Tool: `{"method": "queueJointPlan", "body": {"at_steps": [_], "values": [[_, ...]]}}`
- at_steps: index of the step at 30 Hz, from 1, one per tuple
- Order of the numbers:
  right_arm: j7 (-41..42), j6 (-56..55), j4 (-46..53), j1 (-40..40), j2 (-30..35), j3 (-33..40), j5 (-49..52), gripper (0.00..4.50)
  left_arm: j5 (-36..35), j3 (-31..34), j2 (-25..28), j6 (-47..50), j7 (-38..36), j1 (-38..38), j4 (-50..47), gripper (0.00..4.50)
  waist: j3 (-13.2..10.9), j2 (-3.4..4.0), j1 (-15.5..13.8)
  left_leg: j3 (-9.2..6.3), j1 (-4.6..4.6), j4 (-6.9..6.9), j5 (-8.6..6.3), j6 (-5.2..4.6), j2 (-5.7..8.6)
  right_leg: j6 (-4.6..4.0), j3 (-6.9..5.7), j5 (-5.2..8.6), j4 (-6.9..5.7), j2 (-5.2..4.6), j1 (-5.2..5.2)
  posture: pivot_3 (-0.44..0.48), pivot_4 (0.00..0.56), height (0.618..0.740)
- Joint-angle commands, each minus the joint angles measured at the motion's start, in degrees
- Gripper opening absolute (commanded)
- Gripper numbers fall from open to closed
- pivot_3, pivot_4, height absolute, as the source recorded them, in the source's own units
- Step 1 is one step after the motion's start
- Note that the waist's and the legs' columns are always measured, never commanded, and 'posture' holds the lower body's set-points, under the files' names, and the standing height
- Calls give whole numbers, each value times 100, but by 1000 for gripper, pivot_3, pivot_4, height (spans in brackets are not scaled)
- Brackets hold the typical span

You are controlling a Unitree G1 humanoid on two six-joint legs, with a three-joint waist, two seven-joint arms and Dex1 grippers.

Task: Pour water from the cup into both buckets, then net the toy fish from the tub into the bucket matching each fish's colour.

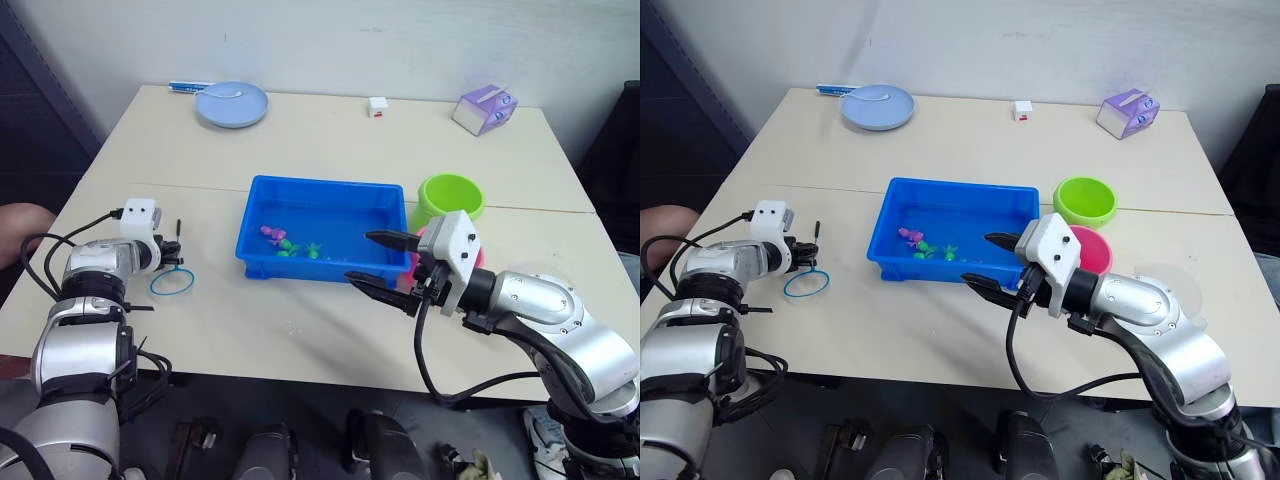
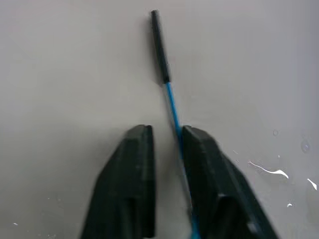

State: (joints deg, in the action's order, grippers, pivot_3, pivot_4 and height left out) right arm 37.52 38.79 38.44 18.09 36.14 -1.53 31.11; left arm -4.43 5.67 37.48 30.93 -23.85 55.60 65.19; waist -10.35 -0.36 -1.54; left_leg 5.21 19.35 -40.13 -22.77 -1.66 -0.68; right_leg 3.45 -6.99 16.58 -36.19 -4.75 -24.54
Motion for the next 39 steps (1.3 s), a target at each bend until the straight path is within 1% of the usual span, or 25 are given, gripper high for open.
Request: {"method": "queueJointPlan", "body": {"at_steps": [1, 3, 6, 7, 8, 9, 11, 13, 14, 15, 17, 19, 21, 23, 26, 30, 34, 37, 38, 39], "values": [[100, 35, 188, -2, 117, 242, 245, 4500, -23, 53, -56, -77, -248, -147, 10, 24, 0, 0, 2, 0, 0, 0, 0, 0, 0, 0, 0, 0, 0, 0, 0, 0, 150, 739], [231, 69, 123, 5, 200, 245, 346, 4500, -151, 191, 34, -106, -449, -258, -254, 24, 0, 0, 14, 0, -1, 0, 0, 0, -2, 0, -2, 0, -1, 0, -1, 0, 150, 739], [416, 133, 60, 33, 351, 265, 484, 4500, -430, 337, 223, -154, -1128, -453, -1307, 24, 0, -1, 24, 1, 0, 0, 0, 0, -5, 0, -4, 0, 0, 0, -2, 0, 150, 739], [497, 183, 47, 76, 408, 278, 566, 4500, -618, 334, 363, -26, -1589, -593, -2010, 24, -5, -9, 33, 0, 5, -1, 0, 0, -7, 0, -3, 0, 1, 0, -5, 0, 150, 739], [556, 211, 35, 104, 455, 292, 627, 4500, -748, 335, 455, 110, -1892, -713, -2528, 24, -10, -17, 33, -2, 12, -4, 0, 0, -11, 0, -2, 0, 3, -1, -7, 0, 150, 739], [630, 253, 9, 164, 522, 324, 711, 4500, -950, 243, 680, 78, -2556, -928, -3272, 24, -13, -25, 42, -6, 19, -8, 0, 1, -16, 0, 0, 0, 3, -1, -10, 0, 150, 739], [760, 318, -56, 270, 657, 369, 789, 4500, -1260, 152, 1051, -208, -3579, -1270, -4414, 24, -14, -27, 76, -15, 38, -22, -2, 3, -22, -1, 14, 0, 5, 0, -19, 0, 150, 739], [892, 382, -126, 398, 819, 399, 842, 4500, -1734, 79, 1326, 21, -4364, -1410, -5365, 24, -13, -26, 128, -18, 42, -26, -2, 5, -22, -1, 14, 0, 9, 0, -22, 0, 150, 739], [937, 405, -159, 456, 877, 411, 872, 4500, -1904, 22, 1418, 166, -4615, -1443, -5691, 24, -13, -24, 133, -18, 38, -26, -2, 5, -22, -1, 16, 0, 12, -2, -16, 0, 150, 739], [988, 470, -198, 589, 902, 426, 980, 4500, -2011, -207, 1403, 244, -4826, -1437, -6125, 24, -12, -17, 129, -20, 37, -26, -2, 4, -19, 0, 14, 0, 14, -5, -11, 0, 150, 739], [1026, 531, -253, 761, 906, 424, 1100, 4500, -2088, -470, 1303, 260, -4972, -1460, -6577, 24, -11, -16, 123, -23, 27, -27, -2, 4, -17, 0, 15, 0, 13, -9, 2, 0, 150, 739], [998, 582, -324, 969, 837, 347, 1147, 4500, -2071, -805, 989, 95, -4963, -1456, -7008, 24, -11, -16, 116, -24, 23, -27, -2, 4, -18, 0, 18, 0, 9, -8, 4, 0, 150, 739], [969, 615, -420, 1198, 774, 205, 1110, 4500, -1950, -1192, 487, 147, -4633, -1310, -7283, 24, -12, -16, 115, -22, 24, -27, -2, 4, -19, 0, 22, 0, 9, -6, 3, 0, 150, 739], [996, 615, -489, 1353, 765, 72, 1033, 4500, -1798, -1478, 222, 80, -4523, -1254, -7409, 24, -12, -16, 118, -22, 29, -27, -2, 4, -19, 0, 23, 0, 10, -4, 0, 0, 150, 739], [1111, 587, -542, 1504, 878, -104, 889, 4500, -1287, -1979, 330, -576, -4862, -1284, -7337, 24, -12, -16, 164, -20, 31, -23, -2, 4, -21, 0, 24, 0, 12, 4, -7, 0, 150, 739], [1327, 662, -551, 1512, 1172, -195, 804, 4500, -1184, -2097, -30, -813, -4827, -956, -6980, 24, -12, -16, 145, -12, 31, -21, -1, 3, -24, -1, 30, -1, 7, 8, -12, 0, 150, 739], [1501, 594, -544, 1471, 1361, -443, 575, 4500, -1138, -2172, -174, -978, -4947, -919, -6923, 24, -12, -16, 109, -14, 33, -26, -2, 0, -21, 0, 32, -1, 10, -1, -10, 0, 150, 739], [1542, 493, -535, 1435, 1402, -554, 377, 3638, -1069, -2251, -235, -999, -4951, -931, -6945, 0, -12, -16, 96, -17, 37, -27, -2, -1, -22, 0, 28, -1, 12, 0, -12, 0, 150, 739], [1539, 490, -535, 1430, 1395, -562, 339, 3224, -1046, -2288, -252, -1017, -4962, -940, -6961, 0, -12, -16, 87, -18, 37, -27, -2, -1, -22, 0, 28, -1, 11, 0, -12, 0, 150, 739], [1534, 496, -537, 1428, 1389, -568, 303, 3224, -1028, -2321, -282, -1013, -4956, -942, -6977, 0, -12, -16, 82, -19, 36, -28, -2, -1, -23, 0, 27, -1, 10, 0, -11, 0, 150, 739]]}}
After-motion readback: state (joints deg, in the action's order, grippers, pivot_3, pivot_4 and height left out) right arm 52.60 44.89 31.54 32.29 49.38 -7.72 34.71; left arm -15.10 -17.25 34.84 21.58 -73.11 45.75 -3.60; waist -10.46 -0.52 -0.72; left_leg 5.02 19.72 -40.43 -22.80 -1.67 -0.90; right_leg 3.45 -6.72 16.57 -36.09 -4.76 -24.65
